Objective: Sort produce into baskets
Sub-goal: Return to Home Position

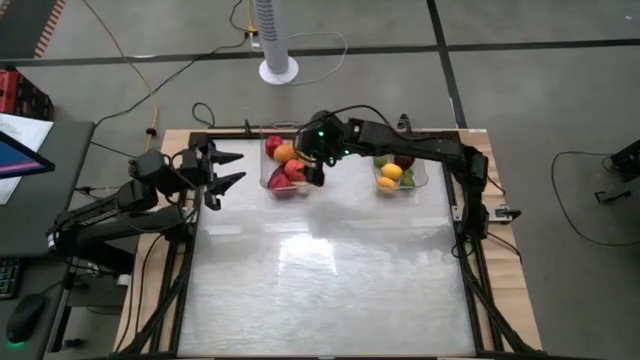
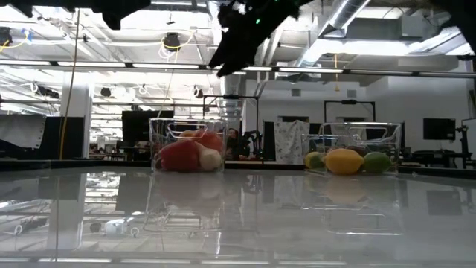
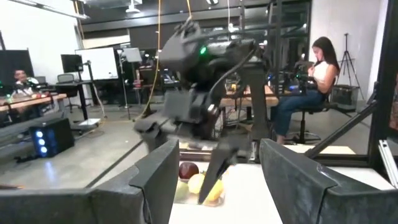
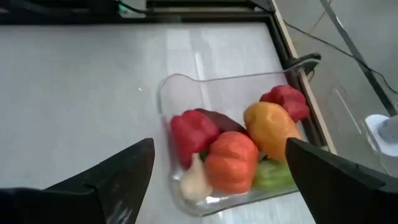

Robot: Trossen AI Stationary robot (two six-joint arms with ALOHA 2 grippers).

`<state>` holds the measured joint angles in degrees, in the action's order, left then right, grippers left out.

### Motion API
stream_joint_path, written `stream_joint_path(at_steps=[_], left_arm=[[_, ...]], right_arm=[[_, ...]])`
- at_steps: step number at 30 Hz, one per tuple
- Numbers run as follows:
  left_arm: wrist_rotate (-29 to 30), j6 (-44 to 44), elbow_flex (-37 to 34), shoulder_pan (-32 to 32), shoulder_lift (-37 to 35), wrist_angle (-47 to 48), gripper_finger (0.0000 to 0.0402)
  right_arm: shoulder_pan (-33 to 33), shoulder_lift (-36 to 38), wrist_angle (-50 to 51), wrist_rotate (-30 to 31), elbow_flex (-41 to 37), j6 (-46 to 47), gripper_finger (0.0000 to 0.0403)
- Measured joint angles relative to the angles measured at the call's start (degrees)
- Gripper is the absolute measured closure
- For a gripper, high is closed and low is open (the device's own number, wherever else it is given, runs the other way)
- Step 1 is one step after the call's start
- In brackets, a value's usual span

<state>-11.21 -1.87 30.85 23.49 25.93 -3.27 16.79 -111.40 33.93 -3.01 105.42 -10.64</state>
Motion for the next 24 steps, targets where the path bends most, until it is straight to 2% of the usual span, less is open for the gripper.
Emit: stream_joint_path(at_steps=[3, 5, 11, 15, 24], left_arm=[[0.0, -0.3, 0.0, 0.0, -0.3, 0.5, 0.0191], [0.0, -1.4, -0.3, 0.0, -1.3, 1.0, 0.0191], [3.1, -1.3, -6.7, 0.0, -8.1, -6.0, 0.0191], [4.3, 1.5, -10.8, 0.0, -13.2, -10.5, 0.0191], [7.7, 8.6, -11.5, 0.0, -18.7, -7.3, 0.0191]], right_arm=[[-0.5, 4.9, 0.2, -0.4, -3.5, 0.9, 0.0019], [-0.6, 9.7, -3.4, -0.3, -8.1, 2.0, 0.0023], [-1.7, 25.7, -17.3, 1.2, -30.4, 6.8, 0.003], [-5.6, 35.8, -25.3, 6.7, -44.8, 9.6, 0.0031], [-20.7, 55.2, -39.9, 22.4, -70.0, 18.7, 0.0031]])
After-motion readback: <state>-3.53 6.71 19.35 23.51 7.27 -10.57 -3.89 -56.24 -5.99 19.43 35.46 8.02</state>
